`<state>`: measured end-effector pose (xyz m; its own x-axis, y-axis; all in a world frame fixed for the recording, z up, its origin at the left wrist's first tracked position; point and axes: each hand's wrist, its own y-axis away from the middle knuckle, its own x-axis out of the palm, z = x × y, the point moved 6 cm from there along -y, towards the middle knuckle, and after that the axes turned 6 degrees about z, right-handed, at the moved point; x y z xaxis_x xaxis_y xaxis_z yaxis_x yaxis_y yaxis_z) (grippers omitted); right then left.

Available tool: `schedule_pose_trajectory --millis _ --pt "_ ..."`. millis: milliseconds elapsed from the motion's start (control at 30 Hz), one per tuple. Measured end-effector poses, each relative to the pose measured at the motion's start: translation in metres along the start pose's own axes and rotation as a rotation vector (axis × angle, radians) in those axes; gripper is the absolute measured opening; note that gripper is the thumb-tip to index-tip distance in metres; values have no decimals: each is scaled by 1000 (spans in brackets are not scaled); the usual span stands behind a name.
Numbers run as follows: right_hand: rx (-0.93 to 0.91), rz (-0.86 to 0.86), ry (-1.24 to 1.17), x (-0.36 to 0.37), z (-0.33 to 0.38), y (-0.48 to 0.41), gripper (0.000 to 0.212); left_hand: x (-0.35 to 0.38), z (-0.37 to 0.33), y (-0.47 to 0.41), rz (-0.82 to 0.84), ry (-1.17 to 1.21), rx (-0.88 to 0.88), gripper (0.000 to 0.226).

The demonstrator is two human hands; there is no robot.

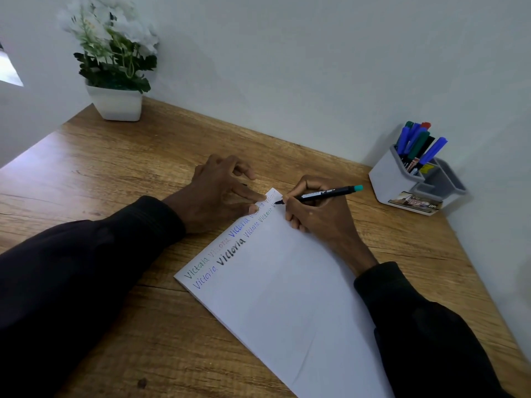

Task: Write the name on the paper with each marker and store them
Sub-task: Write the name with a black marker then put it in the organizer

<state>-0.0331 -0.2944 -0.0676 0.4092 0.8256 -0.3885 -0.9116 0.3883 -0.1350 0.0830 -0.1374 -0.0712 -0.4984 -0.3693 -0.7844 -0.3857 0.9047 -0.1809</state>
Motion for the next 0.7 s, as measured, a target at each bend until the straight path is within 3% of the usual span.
schedule_pose_trajectory --millis 700 --pt "66 -38 25 -2 -4 -1 19 2 3 -2 -18 -27 15 27"
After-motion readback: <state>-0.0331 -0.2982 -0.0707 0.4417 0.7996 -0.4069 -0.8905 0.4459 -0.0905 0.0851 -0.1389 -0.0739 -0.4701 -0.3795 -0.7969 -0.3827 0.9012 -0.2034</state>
